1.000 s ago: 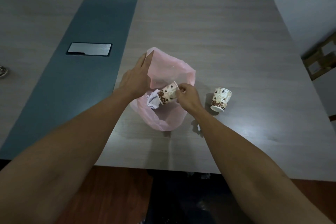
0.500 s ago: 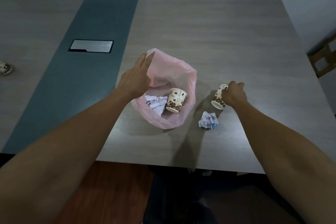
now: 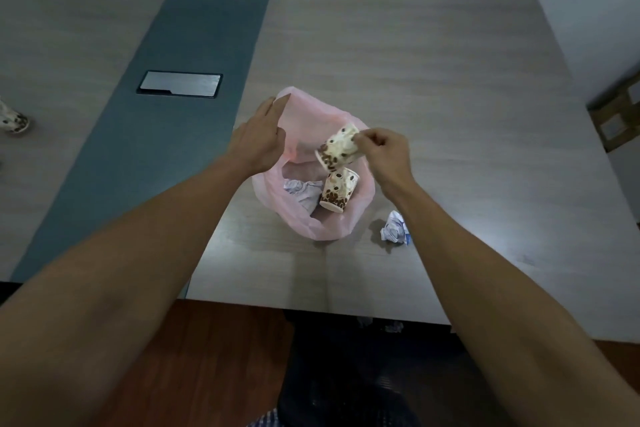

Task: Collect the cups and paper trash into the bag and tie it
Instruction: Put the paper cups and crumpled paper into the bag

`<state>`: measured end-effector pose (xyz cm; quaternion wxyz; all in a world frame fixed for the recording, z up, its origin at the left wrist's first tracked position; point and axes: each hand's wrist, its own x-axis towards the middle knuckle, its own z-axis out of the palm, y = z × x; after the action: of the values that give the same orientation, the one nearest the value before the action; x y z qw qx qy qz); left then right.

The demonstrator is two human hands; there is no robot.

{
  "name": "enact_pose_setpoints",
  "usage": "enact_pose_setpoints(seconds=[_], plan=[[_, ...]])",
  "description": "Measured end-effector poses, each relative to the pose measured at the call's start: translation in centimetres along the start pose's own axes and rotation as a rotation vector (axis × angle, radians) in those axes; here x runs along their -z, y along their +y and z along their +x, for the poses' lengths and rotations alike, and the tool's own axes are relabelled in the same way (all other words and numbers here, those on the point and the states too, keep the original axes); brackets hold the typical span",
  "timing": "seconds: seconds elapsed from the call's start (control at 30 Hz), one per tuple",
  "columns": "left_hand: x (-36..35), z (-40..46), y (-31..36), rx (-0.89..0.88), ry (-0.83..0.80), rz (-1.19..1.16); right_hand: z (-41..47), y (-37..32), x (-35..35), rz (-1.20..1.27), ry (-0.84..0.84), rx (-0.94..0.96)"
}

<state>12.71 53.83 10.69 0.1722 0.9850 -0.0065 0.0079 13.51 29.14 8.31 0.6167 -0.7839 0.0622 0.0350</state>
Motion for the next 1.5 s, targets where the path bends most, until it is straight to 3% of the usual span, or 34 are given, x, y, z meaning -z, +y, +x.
enact_pose_setpoints(seconds=[0.23,0.4,0.57,0.7,0.9,1.07,1.2,1.3,1.37,1.5], plan=[[-0.5,0.4,-0.7,-0.010,-0.032,0.014,-2.2,1.5,-3.0,-0.084,-0.264,-0.127],[-0.4,0.2,-0.6,-0.004,-0.051,0.022,-0.6,3.7,2.1,-0.584,-0.093,-0.133],[-0.5,0.0,-0.7,0.003,-0.063,0.003,-1.6,4.1,7.3,-1.068,-0.606,-0.378],[-0.5,-0.1,-0.5,0.019,-0.051,-0.005,-3.5,5.6,7.3,-1.055,-0.678,-0.372],[0.0,-0.7,-0.6,0.039,-0.049,-0.009,-1.9,4.1,7.8,-0.888,-0.582,-0.406],[0.2,-0.9,-1.1,0.016,-0.034,-0.034,0.7,-0.2,5.2,-0.508,-0.251,-0.111],[0.2,-0.9,-0.9,0.011,-0.033,-0.038,-0.3,-1.1,-0.3,-0.262,-0.378,-0.026],[0.0,-0.9,-1.0,0.009,-0.037,-0.049,-0.6,0.1,-3.0,-0.168,-0.483,-0.176],[-0.2,-1.0,-1.2,0.005,-0.041,-0.044,-0.3,1.7,-3.7,-0.261,-0.353,-0.167],[-0.5,-1.5,-1.6,0.014,-0.023,-0.045,0.3,4.6,-2.2,-0.454,0.097,-0.201]])
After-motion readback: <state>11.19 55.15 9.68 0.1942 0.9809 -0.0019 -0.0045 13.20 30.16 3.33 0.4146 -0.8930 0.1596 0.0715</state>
